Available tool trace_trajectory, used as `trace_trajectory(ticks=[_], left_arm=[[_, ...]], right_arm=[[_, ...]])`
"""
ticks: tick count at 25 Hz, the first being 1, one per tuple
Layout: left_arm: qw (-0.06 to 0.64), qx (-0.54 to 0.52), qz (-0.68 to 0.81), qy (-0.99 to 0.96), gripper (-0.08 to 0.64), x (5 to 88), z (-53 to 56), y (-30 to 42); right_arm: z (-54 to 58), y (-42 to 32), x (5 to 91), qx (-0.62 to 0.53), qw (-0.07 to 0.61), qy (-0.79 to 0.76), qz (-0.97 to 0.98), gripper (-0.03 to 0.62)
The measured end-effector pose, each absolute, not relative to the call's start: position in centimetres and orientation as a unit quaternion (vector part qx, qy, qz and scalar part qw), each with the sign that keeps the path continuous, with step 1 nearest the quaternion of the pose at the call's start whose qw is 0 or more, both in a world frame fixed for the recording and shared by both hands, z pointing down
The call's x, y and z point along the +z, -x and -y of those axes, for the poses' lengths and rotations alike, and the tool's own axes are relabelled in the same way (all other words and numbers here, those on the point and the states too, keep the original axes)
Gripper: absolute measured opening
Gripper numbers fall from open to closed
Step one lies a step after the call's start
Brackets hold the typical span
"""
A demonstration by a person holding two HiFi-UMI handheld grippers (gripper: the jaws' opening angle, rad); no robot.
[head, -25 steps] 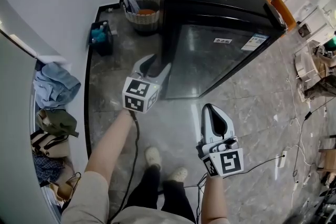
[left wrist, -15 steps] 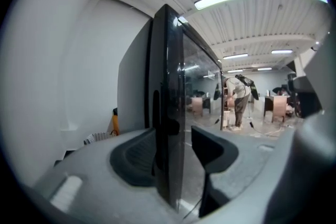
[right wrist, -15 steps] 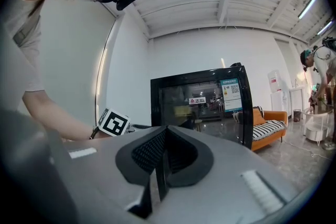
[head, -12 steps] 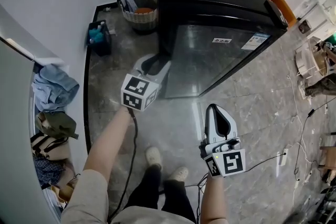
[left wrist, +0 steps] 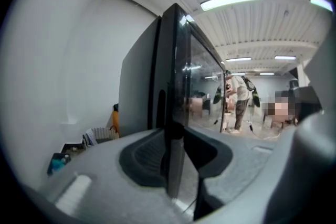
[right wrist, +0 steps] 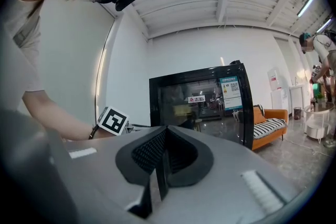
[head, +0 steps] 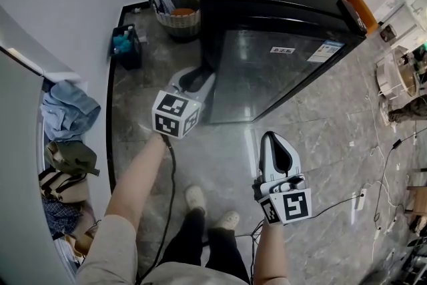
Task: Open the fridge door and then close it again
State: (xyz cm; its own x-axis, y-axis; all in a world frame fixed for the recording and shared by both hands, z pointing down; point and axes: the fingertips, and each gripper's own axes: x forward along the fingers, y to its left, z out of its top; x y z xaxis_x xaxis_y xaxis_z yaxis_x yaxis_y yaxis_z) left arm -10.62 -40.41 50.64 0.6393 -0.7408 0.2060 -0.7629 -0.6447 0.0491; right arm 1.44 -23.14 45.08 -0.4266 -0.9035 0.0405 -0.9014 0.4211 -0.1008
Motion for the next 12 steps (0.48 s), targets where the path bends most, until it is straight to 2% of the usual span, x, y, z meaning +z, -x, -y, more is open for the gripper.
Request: trace_trajectory(ticks=[12], left_arm=[[0.066, 0.113, 0.454, -0.882, 0.098, 50.9, 40.0, 10.8]], right_arm=[[21.8, -2.8, 44.3, -0.05, 0.019, 0.539, -0.841, -0.011]])
